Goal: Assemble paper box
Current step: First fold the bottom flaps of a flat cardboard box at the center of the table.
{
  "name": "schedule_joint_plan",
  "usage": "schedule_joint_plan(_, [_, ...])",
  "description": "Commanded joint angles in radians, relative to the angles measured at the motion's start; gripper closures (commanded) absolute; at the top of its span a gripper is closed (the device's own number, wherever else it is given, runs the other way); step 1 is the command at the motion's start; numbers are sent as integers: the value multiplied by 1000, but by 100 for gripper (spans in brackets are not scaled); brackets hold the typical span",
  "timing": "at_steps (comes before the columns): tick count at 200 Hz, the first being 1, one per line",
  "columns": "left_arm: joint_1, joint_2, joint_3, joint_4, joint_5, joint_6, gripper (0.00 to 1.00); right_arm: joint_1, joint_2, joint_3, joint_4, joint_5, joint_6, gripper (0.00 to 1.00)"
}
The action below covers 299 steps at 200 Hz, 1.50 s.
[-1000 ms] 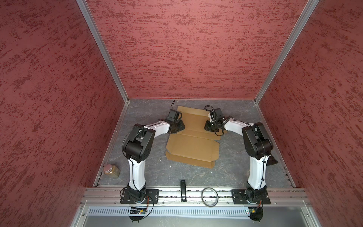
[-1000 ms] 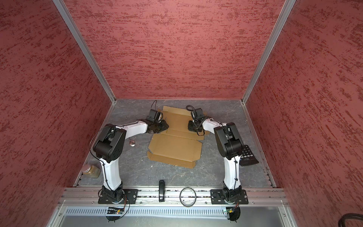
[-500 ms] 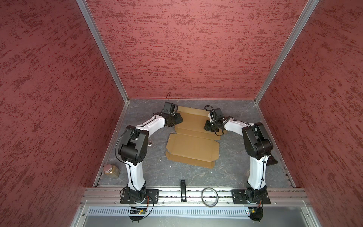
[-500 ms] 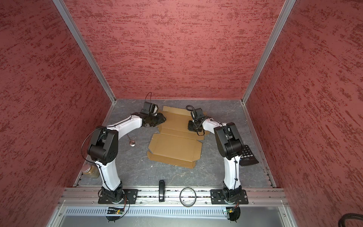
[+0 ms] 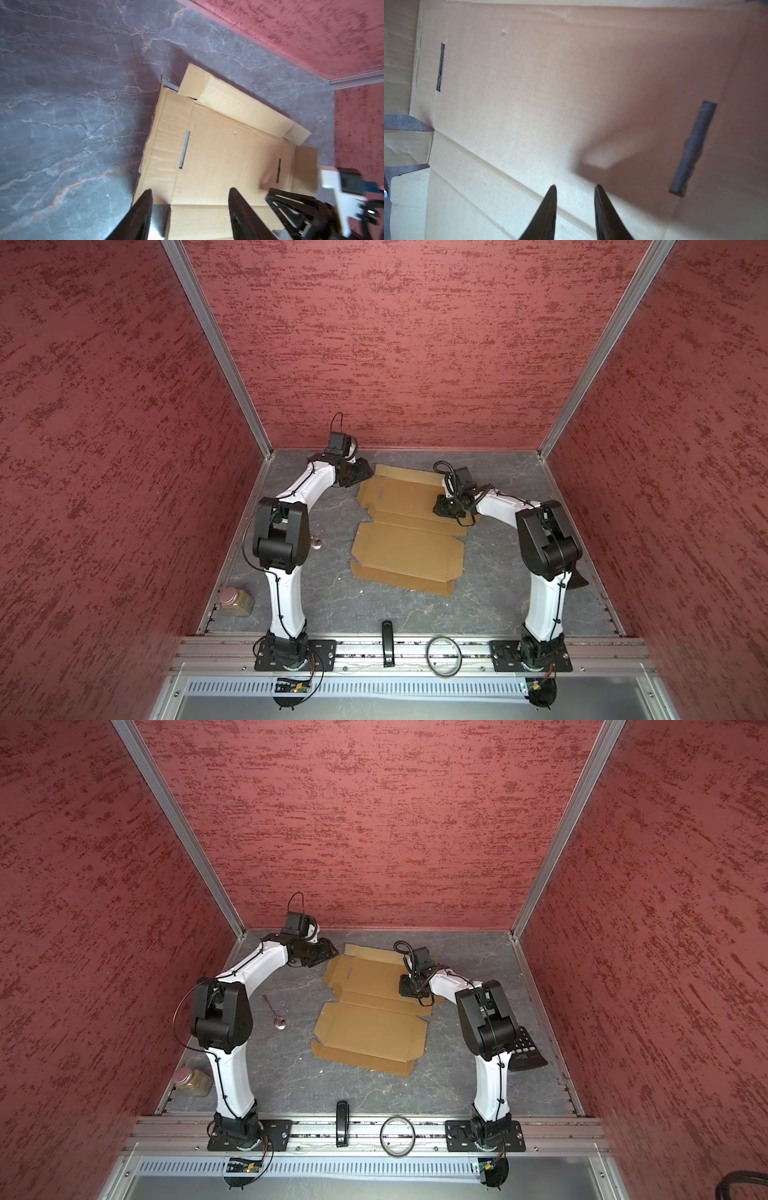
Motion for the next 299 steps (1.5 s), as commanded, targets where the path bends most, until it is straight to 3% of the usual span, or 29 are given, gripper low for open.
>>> schedule_joint_plan(1, [2, 64, 58, -103, 4, 64, 41, 3, -55, 2, -22, 18, -21, 67])
schedule_joint_plan(61, [-3, 188, 182, -174, -42, 111, 43, 3, -69, 17, -28, 2, -41, 65])
schedule_joint_plan(234, [-30, 342, 386, -268, -120, 153, 60, 3, -30, 68, -49, -4, -64, 64])
schedule_joint_plan(299, [-33, 372, 426, -269, -158, 162, 74, 4, -12, 102, -66, -7, -79, 64])
